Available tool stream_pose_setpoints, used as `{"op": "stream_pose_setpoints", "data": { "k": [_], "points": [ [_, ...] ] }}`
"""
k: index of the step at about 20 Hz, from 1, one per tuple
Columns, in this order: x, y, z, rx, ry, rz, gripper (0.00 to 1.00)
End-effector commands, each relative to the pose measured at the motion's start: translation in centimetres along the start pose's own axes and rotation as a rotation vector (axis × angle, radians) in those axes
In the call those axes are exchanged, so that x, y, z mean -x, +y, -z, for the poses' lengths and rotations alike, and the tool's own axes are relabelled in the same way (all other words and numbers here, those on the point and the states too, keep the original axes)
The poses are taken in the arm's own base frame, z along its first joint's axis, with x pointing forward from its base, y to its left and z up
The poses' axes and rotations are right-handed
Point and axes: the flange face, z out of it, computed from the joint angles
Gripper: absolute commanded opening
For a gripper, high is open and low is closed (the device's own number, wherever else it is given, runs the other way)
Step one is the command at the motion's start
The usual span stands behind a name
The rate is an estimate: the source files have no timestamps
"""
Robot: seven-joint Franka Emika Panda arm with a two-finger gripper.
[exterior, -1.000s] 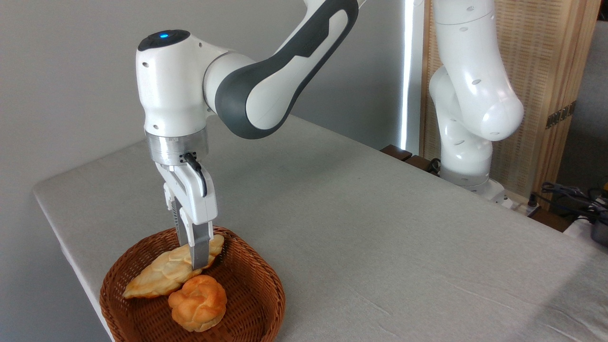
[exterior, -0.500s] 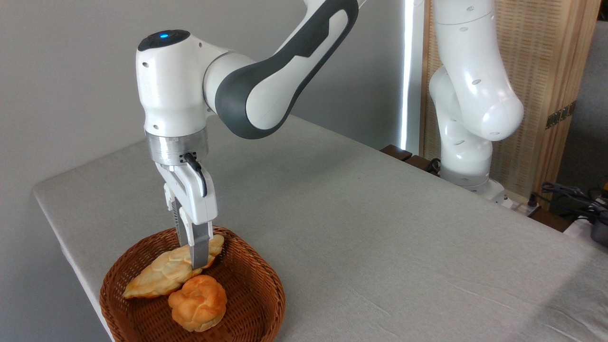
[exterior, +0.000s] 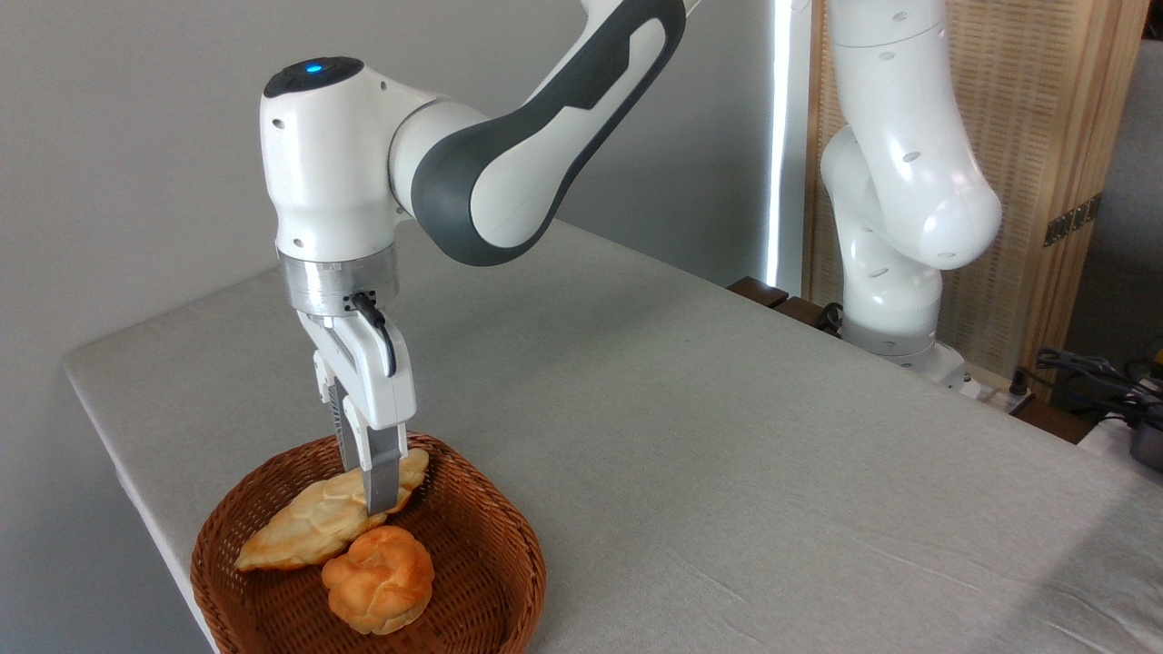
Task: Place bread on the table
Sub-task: 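Close the gripper on the edge of the long flat bread, then lift the flat bread out of the basket and carry it across the table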
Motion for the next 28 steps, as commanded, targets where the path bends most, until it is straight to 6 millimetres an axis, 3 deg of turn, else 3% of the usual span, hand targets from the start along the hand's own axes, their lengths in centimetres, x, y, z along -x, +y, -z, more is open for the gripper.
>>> {"op": "stream_pose_setpoints", "data": {
  "k": [1, 13, 20, 21, 28],
  "points": [
    [0.2, -0.1, 0.3, 0.010, 0.002, 0.005, 0.33],
    [0.3, -0.4, 1.4, 0.000, 0.015, 0.015, 0.33],
    [0.8, -0.7, 6.7, -0.041, 0.090, 0.032, 0.33],
    [0.9, -0.6, 8.0, -0.045, 0.105, 0.037, 0.34],
    [3.2, 1.4, 11.8, 0.057, 0.047, 0.044, 0.35]
  ]
}}
